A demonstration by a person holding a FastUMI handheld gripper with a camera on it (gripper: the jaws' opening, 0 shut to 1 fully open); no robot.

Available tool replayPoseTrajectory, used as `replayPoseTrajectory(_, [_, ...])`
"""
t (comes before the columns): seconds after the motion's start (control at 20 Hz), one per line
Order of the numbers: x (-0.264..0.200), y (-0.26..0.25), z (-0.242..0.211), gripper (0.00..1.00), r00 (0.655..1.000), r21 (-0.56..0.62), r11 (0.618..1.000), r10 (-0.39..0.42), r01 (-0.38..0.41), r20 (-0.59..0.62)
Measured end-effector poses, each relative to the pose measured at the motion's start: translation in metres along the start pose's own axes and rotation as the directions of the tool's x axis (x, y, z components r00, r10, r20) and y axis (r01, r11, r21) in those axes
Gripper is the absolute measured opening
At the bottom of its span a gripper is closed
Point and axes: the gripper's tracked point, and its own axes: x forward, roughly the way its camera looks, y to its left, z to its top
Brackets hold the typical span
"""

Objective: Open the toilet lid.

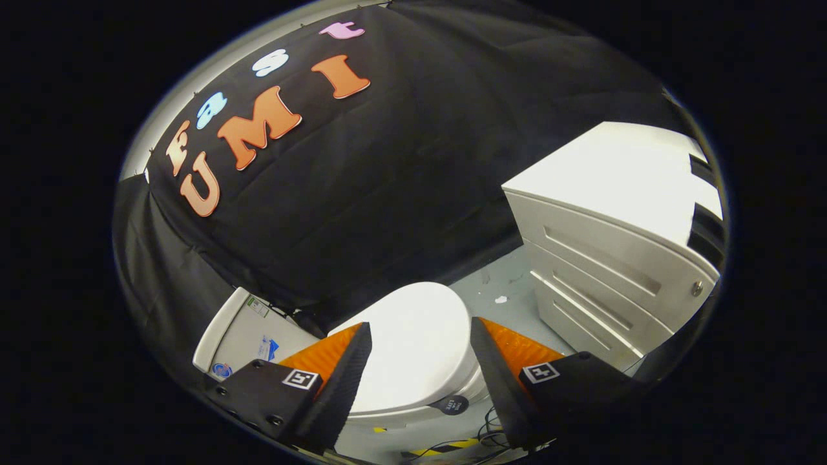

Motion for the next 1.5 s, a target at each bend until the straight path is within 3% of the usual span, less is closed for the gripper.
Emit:
replayPoseTrajectory(0.25, [0.01, -0.028, -0.052, 0.99, 0.99, 0.063, 0.998, -0.016, 0.025, -0.138])
replayPoseTrajectory(0.75, [0.019, -0.068, -0.143, 0.99, 0.93, 0.128, 0.988, -0.032, 0.084, -0.366])
replayPoseTrajectory(1.15, [0.032, -0.082, -0.189, 0.97, 0.887, 0.233, 0.968, 0.024, 0.095, -0.462])
replayPoseTrajectory(1.4, [0.039, -0.07, -0.206, 0.94, 0.854, 0.315, 0.948, 0.123, 0.051, -0.506])
replayPoseTrajectory(1.5, [0.041, -0.072, -0.21, 0.87, 0.843, 0.33, 0.942, 0.133, 0.055, -0.521])
